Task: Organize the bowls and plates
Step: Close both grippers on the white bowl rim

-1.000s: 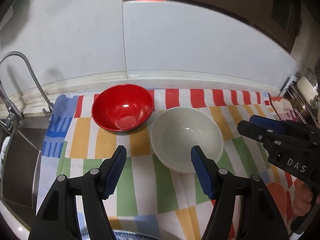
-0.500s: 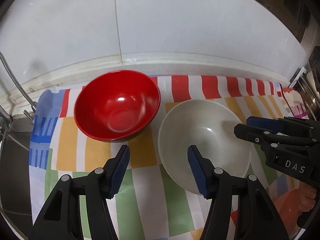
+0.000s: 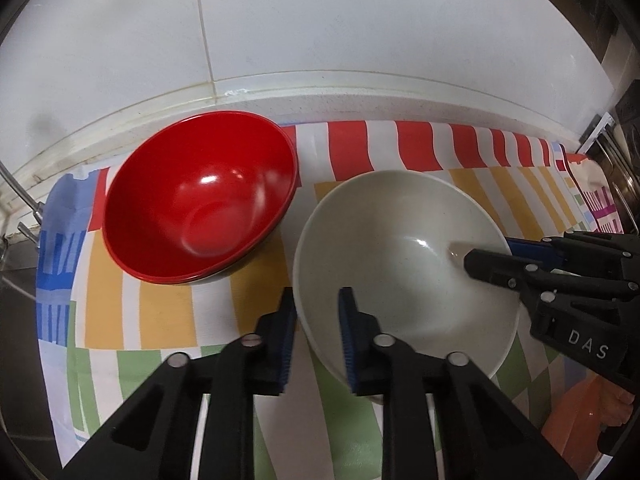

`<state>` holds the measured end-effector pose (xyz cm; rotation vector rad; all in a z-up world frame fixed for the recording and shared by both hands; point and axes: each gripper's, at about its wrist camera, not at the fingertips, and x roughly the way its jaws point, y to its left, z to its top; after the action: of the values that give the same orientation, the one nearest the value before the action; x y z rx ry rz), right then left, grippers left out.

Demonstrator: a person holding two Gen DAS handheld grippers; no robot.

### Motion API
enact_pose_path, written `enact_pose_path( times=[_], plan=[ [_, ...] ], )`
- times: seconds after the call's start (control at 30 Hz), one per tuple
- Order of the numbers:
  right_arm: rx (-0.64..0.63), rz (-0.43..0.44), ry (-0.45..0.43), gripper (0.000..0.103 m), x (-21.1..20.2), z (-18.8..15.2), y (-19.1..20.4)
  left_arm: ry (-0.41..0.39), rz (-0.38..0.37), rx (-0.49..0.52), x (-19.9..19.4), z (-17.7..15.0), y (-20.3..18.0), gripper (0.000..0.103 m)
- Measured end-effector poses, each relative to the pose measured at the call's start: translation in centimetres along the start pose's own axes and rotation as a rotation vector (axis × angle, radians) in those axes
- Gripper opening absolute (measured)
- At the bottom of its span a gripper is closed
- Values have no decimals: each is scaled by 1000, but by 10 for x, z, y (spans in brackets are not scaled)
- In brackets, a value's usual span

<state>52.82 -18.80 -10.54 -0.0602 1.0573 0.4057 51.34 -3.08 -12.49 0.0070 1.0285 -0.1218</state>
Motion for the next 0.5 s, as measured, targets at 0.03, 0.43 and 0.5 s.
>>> enact_pose_path(
  times=[0.03, 0.43, 0.5],
  plan=[
    [1, -11, -4, 14, 0, 0, -1, 0, 6, -1, 1, 0, 0, 17],
    [55, -18, -33, 10, -22, 2, -3, -33, 3, -12, -22, 4, -3, 14],
    [55, -23, -43, 10, -30, 1, -1, -45, -3, -12, -32, 3, -5, 14]
  ],
)
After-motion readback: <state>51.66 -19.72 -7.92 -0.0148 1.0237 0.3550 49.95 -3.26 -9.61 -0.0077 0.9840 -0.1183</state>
